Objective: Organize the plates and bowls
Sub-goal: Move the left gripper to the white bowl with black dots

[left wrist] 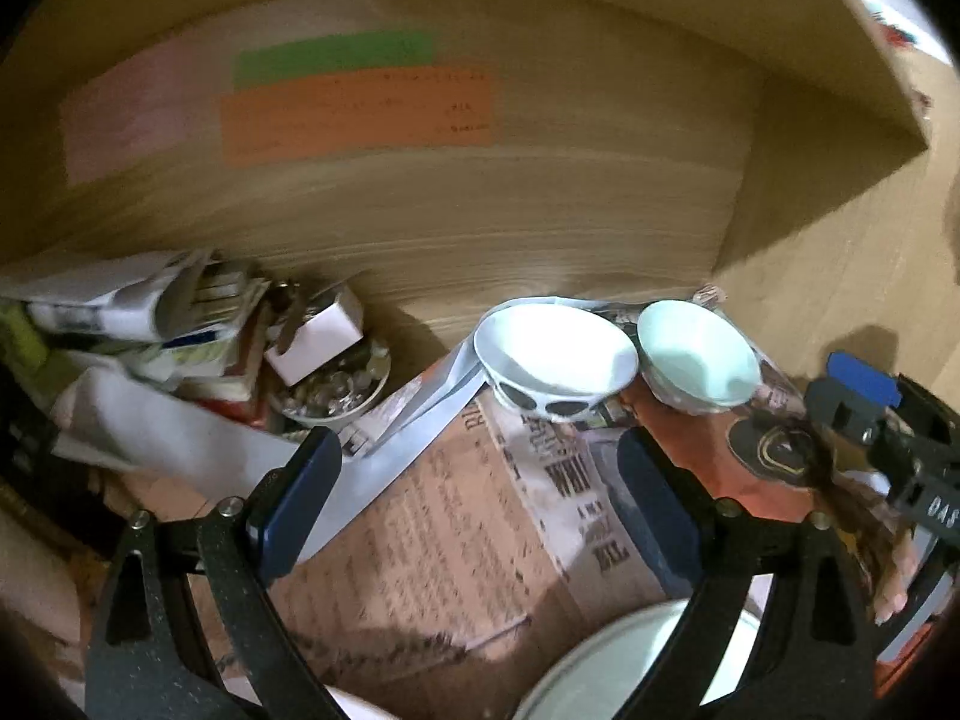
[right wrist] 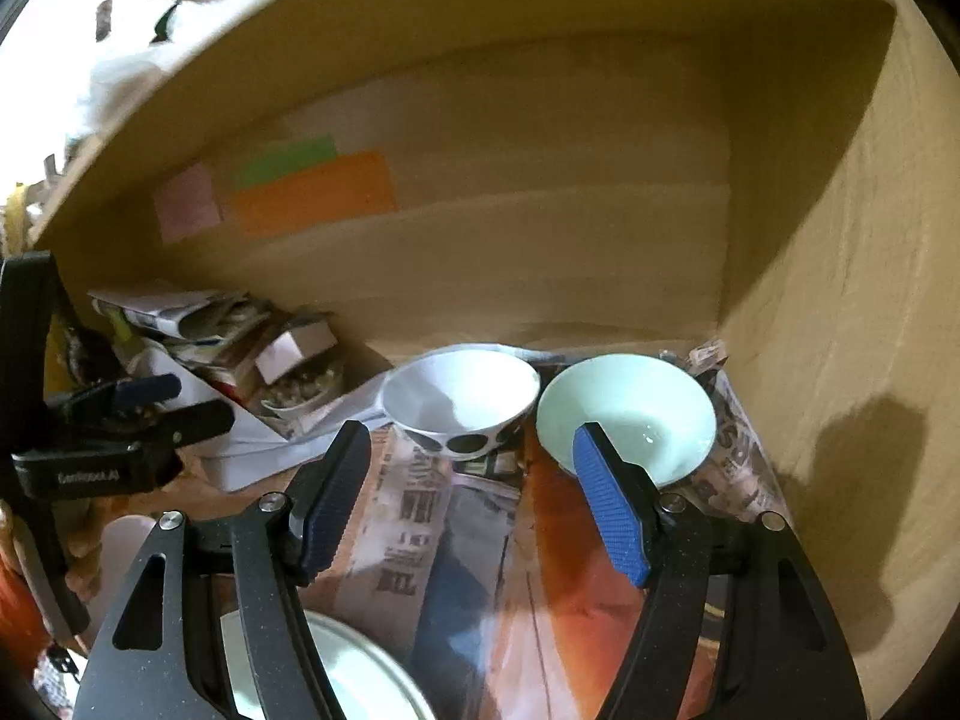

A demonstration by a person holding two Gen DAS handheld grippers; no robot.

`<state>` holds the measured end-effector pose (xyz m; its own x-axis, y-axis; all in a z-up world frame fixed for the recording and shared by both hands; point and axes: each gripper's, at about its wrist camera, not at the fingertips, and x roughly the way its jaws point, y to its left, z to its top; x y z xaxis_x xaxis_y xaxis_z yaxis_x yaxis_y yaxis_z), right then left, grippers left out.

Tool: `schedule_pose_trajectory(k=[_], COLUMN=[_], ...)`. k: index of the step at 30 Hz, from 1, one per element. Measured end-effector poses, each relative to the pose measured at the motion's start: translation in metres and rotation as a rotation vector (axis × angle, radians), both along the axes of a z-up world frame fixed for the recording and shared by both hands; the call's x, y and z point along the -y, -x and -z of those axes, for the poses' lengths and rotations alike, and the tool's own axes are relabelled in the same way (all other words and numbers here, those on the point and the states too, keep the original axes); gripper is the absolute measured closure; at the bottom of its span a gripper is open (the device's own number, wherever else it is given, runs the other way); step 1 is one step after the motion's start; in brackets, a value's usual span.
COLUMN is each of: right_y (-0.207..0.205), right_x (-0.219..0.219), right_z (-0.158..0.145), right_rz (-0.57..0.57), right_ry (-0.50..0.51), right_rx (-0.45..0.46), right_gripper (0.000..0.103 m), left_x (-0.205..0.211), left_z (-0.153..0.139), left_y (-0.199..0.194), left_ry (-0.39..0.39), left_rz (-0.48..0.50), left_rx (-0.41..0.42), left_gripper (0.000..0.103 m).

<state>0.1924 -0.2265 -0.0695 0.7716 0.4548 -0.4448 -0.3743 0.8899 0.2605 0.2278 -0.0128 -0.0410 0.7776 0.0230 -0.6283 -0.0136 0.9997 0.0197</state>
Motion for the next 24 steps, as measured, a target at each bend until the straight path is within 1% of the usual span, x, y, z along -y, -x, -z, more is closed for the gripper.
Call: schedule_pose_trajectory(k=[4,6,8,10,13,14,17,20,22,24], right_y=[-0.027,-0.038,-0.050,-0.059,-0.070,-0.074,-0.081,-0.086,-0.089,-0.092], right_x=[-0.003,-0.005,-0.008,-0.011,-0.018,-0.019,-0.023,-0.023,-0.021,-0.019], right_z=[0.013,0.018,0.025,0.031,0.038,0.039,0.044,0.051,0.055,0.058], right_rz=[-0.023,-0.032,-0.056,-0.073,-0.089,-0.093,-0.098,-0.097,-0.098,-0.098], right_ry=[0.004,0.001,0.003,0.015,0.029,0.032,0.043,0.039,0.019,0.003], right_rx=[-0.041,-0.059,-0.085,-0.102,-0.115,-0.118,-0.118,-0.127,-0.139,-0.149], right_gripper=[0.036,0.036,0.036,0.036,0.036,0.036,0.036,0.036,0.036,0.036], left_x=[0.002,0.001,0.000,0.000,-0.001,-0.002,-0.003,0.002,0.005,0.007], left_z=[0.011,0.017,0.022,0.027,0.038,0.042,0.053,0.063,0.071,0.078], left_y=[-0.031,-0.046,-0.056,-0.069,-0.091,-0.098,-0.117,-0.130,-0.138,-0.145], left_ry=[0.006,0.025,0.038,0.036,0.061,0.075,0.100,0.059,0.036,0.040], left_rz=[0.002,0.017,0.036,0.030,0.023,0.025,0.036,0.046,0.048,0.056], left_rx=[-0.041,-0.069,-0.082,-0.093,-0.144,-0.166,-0.225,-0.256,-0.276,-0.308], left_gripper=[0.008,0.009,0.009,0.010,0.020,0.025,0.031,0.037,0.041,0.046])
